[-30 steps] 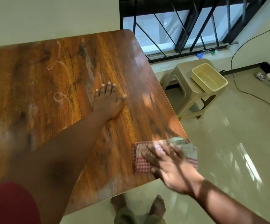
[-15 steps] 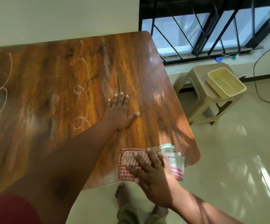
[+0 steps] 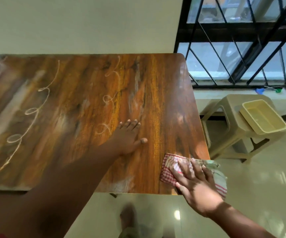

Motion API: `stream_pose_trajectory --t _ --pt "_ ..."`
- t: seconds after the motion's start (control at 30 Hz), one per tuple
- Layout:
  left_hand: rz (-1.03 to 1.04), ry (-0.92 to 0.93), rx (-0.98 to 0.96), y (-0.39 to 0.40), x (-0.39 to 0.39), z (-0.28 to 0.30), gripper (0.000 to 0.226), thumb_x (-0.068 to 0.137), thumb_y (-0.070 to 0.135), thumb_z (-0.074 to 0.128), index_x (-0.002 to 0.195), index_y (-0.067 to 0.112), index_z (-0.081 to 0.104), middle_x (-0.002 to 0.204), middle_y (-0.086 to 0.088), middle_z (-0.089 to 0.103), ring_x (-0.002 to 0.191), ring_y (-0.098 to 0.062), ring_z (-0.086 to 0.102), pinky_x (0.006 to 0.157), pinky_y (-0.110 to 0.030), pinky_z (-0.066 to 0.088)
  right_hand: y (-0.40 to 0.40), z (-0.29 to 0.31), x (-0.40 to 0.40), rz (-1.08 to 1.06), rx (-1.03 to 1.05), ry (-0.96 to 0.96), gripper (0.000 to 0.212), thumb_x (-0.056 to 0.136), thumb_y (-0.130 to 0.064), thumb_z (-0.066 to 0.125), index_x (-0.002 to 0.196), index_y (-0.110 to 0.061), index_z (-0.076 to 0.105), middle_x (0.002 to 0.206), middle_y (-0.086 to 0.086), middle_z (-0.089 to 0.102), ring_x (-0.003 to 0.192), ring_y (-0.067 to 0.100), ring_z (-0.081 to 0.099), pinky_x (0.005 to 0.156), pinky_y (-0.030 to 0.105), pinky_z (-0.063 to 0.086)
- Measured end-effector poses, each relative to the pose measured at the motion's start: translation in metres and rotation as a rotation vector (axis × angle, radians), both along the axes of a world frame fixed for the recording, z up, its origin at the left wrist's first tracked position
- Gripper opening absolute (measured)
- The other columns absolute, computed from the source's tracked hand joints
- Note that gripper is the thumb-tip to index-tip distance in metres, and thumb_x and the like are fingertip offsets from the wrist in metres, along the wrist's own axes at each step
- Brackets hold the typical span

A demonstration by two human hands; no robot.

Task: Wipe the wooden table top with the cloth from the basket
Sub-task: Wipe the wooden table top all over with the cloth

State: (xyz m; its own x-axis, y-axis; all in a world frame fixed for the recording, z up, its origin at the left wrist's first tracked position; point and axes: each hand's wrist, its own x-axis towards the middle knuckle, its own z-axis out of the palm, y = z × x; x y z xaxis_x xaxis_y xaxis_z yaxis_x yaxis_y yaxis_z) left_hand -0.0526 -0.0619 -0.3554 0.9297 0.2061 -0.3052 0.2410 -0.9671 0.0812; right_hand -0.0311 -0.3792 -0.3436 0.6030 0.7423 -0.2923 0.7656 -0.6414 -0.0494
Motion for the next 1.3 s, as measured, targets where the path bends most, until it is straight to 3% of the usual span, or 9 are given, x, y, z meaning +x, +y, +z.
stream_pose_trajectory --t 0.1,0.3,0.47,0.63,0.8,0.93,1.03,1.1,1.3 --pt "0.03 0.02 -0.004 0.0 -0.018 0.002 0.083 0.091 0.07 0.017 0.154 0.019 0.002 0.163 -0.002 -0.002 0.148 -0.025 -0.004 0.117 -0.046 -0.003 0.014 -0.003 -0.011 0.059 0.01 -0.008 0.055 0.098 -0.045 0.007 0.137 -0.036 0.045 0.144 0.007 0.047 0.13 0.042 0.034 0.097 0.05 0.023" --pt "0.026 0.069 0.039 -0.003 -0.017 0.012 0.074 0.096 0.063 0.016 0.154 0.019 0.004 0.162 0.001 0.0 0.147 -0.025 -0.013 0.116 -0.051 -0.009 0.072 -0.002 -0.069 0.326 0.115 0.11 0.045 0.084 -0.052 0.041 0.125 -0.048 0.058 0.139 -0.006 0.052 0.127 0.036 0.048 0.103 0.046 0.025" --pt "-0.02 0.034 -0.013 0.007 -0.02 0.008 0.07 0.097 0.06 0.016 0.154 0.02 0.006 0.162 0.001 0.002 0.148 -0.024 -0.012 0.116 -0.049 -0.011 0.092 0.001 -0.076 0.37 0.115 0.097 0.046 0.094 -0.055 0.037 0.139 -0.051 0.038 0.149 -0.013 0.038 0.137 0.028 0.036 0.104 0.045 0.02" --pt "-0.156 0.012 -0.042 0.04 -0.023 0.009 0.064 0.099 0.058 0.018 0.154 0.025 0.014 0.162 0.003 0.009 0.148 -0.027 -0.007 0.115 -0.048 -0.008 0.079 -0.005 -0.057 0.304 0.158 0.185 0.043 0.098 -0.052 0.026 0.136 -0.048 0.046 0.146 -0.009 0.043 0.134 0.031 0.04 0.103 0.042 0.027" --pt "-0.135 -0.037 -0.095 0.077 -0.011 0.012 0.063 0.099 0.057 0.02 0.154 0.027 0.012 0.162 -0.004 0.003 0.148 -0.028 -0.004 0.116 -0.05 -0.002 0.096 -0.015 -0.01 -0.01 0.045 0.092 0.051 0.091 -0.059 -0.001 0.141 -0.052 -0.004 0.153 -0.011 -0.01 0.146 0.026 -0.008 0.115 0.047 -0.005" --pt "-0.011 -0.103 -0.111 0.106 -0.012 0.009 0.068 0.098 0.058 0.018 0.154 0.019 0.01 0.162 -0.007 0.005 0.148 -0.028 -0.002 0.117 -0.048 -0.002 0.145 -0.015 -0.008 -0.193 0.033 0.14 0.047 0.092 -0.06 -0.003 0.135 -0.057 -0.022 0.149 -0.012 -0.027 0.141 0.023 -0.027 0.111 0.048 -0.017" --pt "0.02 -0.132 -0.094 0.128 -0.023 0.005 0.067 0.099 0.056 0.018 0.154 0.019 0.01 0.162 -0.005 0.002 0.148 -0.026 -0.006 0.117 -0.046 -0.005 0.145 -0.012 -0.033 -0.112 -0.012 0.113 0.049 0.097 -0.055 0.006 0.139 -0.053 -0.019 0.153 -0.006 -0.022 0.141 0.033 -0.024 0.11 0.052 -0.017" --pt "0.045 -0.153 -0.092 0.147 -0.03 0.002 0.067 0.099 0.056 0.016 0.154 0.019 0.01 0.162 -0.005 0.0 0.148 -0.025 -0.008 0.117 -0.046 -0.005 0.135 -0.007 -0.07 -0.01 0.018 0.103 0.051 0.098 -0.051 0.013 0.148 -0.046 0.005 0.16 0.001 -0.004 0.144 0.041 -0.003 0.113 0.051 -0.005" --pt "0.196 -0.207 -0.061 0.196 -0.042 -0.01 0.068 0.098 0.054 0.013 0.154 0.016 0.009 0.162 -0.008 0.001 0.148 -0.026 -0.01 0.118 -0.047 -0.008 0.122 -0.004 -0.107 0.036 0.112 0.076 0.048 0.099 -0.052 0.026 0.146 -0.044 0.031 0.154 -0.005 0.03 0.141 0.031 0.023 0.105 0.046 0.023"
